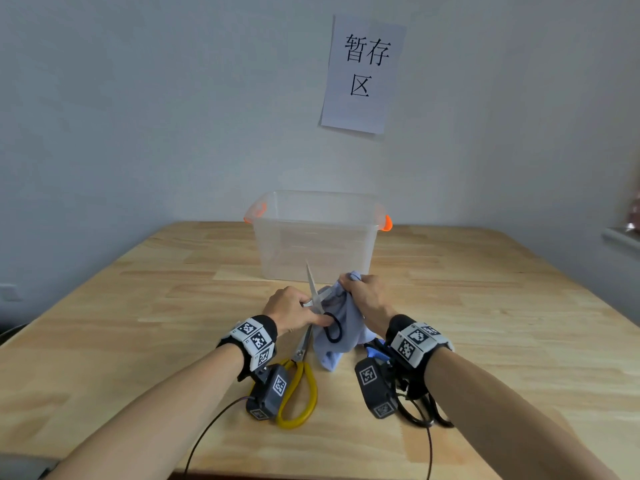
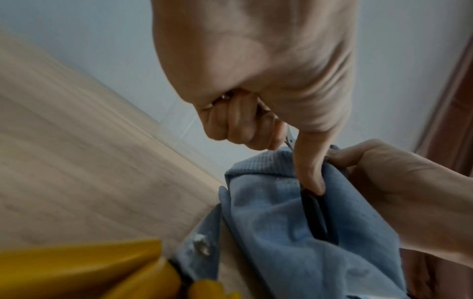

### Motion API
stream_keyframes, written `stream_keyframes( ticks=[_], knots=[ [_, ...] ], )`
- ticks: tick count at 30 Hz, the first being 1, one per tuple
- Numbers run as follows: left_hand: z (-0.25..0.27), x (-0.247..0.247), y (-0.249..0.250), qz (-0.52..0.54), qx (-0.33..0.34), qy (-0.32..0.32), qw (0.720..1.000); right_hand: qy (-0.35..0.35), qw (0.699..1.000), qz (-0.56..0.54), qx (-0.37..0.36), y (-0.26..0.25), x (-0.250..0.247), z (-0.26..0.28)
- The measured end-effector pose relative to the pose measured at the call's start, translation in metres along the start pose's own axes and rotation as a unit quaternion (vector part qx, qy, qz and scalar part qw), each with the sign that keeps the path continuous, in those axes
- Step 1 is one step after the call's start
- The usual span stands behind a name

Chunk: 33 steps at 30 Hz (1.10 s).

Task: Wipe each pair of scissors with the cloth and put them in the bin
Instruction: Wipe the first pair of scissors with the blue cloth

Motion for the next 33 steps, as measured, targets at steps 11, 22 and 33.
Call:
stream_keyframes(
  ticks=[11, 22, 33],
  knots=[
    [-0.001, 0.000, 0.005, 0.021, -0.009, -0.014, 1.000, 0.131, 0.991, 0.007, 0.006, -0.013, -0.035, -0.003],
    [0.000, -0.014, 0.009, 0.046, 0.002, 0.066, 0.997, -0.010, 0.999, 0.005, 0.033, 0.007, -0.011, -0.005],
    [0.005, -0.016, 0.022, -0.018, -0.008, 0.076, 0.997, -0.072, 0.996, -0.048, 0.019, 0.002, 0.000, 0.003]
  ],
)
Point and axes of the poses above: each hand's wrist, its own z-axis away from the middle knuckle, its own x-axis out of the palm, y = z × x, the point moved 5 cm from there along -z, towards the middle knuckle, and after that the axes turned 8 degrees about x, right-handed, at the moved point
